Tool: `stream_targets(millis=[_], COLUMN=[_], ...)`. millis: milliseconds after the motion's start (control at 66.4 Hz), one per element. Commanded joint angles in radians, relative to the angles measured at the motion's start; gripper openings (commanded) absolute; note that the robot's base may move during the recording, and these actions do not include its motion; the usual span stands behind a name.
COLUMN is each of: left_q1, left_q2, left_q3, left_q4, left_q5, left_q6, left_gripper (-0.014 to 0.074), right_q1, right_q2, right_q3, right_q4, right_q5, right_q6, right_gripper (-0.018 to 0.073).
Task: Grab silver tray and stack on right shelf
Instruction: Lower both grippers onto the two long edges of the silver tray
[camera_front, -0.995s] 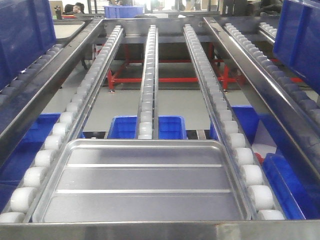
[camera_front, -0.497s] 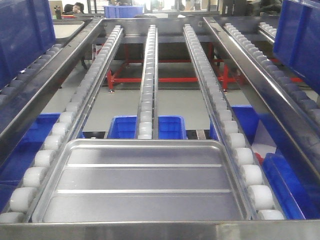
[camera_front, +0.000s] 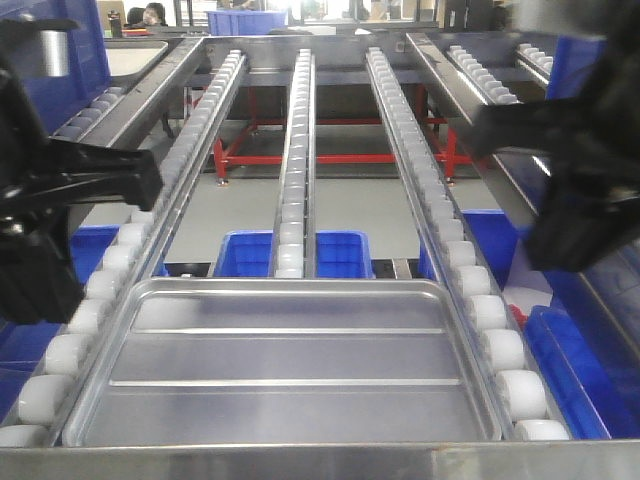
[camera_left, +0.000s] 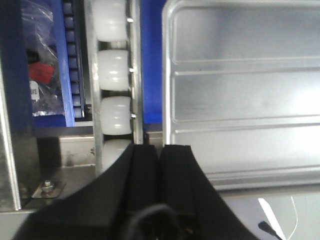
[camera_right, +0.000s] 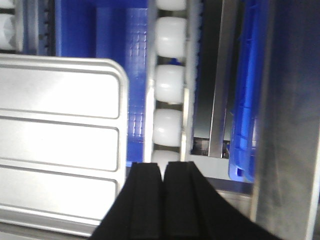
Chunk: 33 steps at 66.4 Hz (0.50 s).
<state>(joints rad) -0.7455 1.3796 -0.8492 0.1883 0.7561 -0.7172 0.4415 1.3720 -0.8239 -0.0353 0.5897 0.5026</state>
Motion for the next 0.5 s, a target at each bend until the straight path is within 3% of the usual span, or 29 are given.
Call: stream_targets(millis=[0, 226, 482], left_q1=[-0.008, -0.006, 0.043], left_q2=[-0.007, 0.055, 0.093], left_q3=[-0.049, -0.099, -0.116], left_q4=[-0.021, -0.011, -0.039], left_q5=[-0.001, 0.04, 0.036], left_q6=[0.025, 0.028, 0.072], left_gripper=[-0.0089, -0.0089, -0.0089], right_q1=[0.023, 0.074, 0.084], right_q2=[0.027, 0.123, 0.18], right_q3=[-0.061, -0.08, -0.08], right_q4=[-0.014, -0.014, -0.035], right_q5=[-0.029, -0.028, -0.059], right_q6=[0.025, 0.134, 0.159], right_gripper=[0.0078, 0.0078, 0.0078])
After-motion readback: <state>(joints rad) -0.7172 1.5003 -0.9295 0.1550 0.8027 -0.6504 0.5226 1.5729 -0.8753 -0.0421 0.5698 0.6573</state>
